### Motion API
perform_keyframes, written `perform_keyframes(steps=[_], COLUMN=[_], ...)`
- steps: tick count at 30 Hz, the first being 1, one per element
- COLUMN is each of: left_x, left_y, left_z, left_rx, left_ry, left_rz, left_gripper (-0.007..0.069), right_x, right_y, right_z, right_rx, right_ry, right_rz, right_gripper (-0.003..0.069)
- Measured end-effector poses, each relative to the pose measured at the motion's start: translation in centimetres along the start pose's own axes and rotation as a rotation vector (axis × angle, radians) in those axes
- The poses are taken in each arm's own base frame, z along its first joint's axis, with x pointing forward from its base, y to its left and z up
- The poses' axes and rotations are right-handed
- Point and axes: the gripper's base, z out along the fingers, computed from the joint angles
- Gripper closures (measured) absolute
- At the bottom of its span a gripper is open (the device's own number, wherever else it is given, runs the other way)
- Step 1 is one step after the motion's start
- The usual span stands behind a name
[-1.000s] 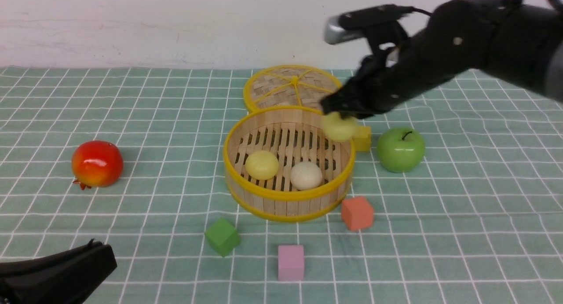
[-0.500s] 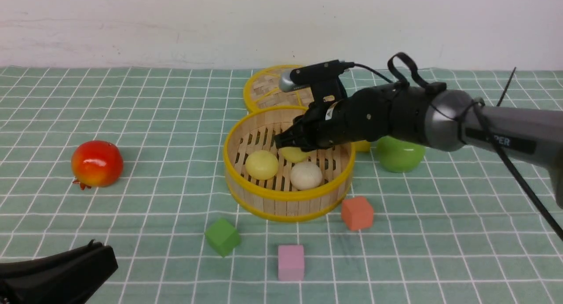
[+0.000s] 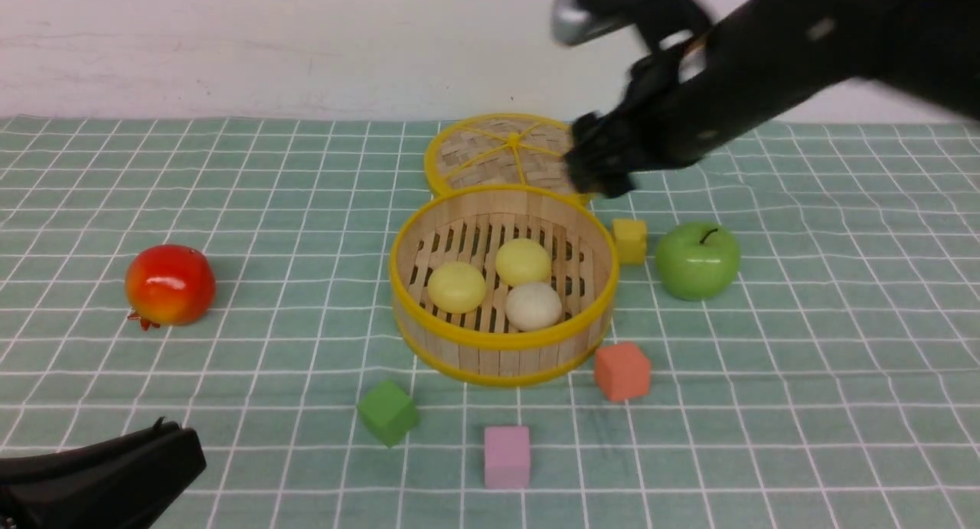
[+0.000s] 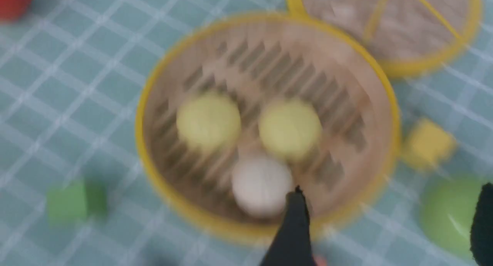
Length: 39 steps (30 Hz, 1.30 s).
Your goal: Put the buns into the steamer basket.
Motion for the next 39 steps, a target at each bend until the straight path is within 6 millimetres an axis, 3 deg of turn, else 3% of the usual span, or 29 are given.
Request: perform_keyframes(steps=[3,4,9,16,24,28,30,33,35,36,39], left_x=[0.0,0.0,0.0,0.0,0.0,0.0,0.0,0.0,0.0,0.0,0.0], left_y=[0.0,0.0,0.0,0.0,0.0,0.0,0.0,0.0,0.0,0.0,0.0], left_z=[0.0,0.0,0.0,0.0,0.0,0.0,0.0,0.0,0.0,0.0,0.0], left_rx=[0.000,0.000,0.001,0.001,0.001,0.001,0.001,0.001,0.001,0.001,0.001], left_ry=[0.001,0.001,0.002,0.002,0.002,0.002,0.002,0.002,0.002,0.002,0.002], left_rz=[0.000,0.000,-0.001,-0.004,-0.004,-0.004,-0.004,-0.004,-0.004,-0.004,-0.004], left_gripper=[0.0546,0.0546,0.0537,0.0533,0.0522,0.0519,0.0517,0.0516,0.0516,0.0516,0.0516], right_x=[2.4,2.6,6.2,7.3,7.9,9.9,12.7,17.5,22.6,23.1,30.8], right_y=[0.0,0.0,0.1,0.4,0.3,-0.2,-1.1,-1.9,-2.2,-2.2,-1.6], right_z=[-5.2,-5.4,-9.4,-12.0,-12.2,-14.6,-16.6,-17.3,-16.0,-15.8,-12.3], right_rx=[0.010,0.011,0.012,-0.011,-0.006,0.045,0.100,0.179,0.249,0.254,0.324], right_ry=[0.105,0.111,0.181,0.165,0.169,0.104,-0.039,-0.232,-0.354,-0.365,-0.510], right_rz=[-0.001,0.001,0.023,0.033,0.031,-0.002,0.016,0.066,0.121,0.127,0.221], right_gripper=[0.0194,0.0200,0.0381,0.0558,0.0607,0.0607,0.0607,0.0607,0.0607,0.0607,0.0607])
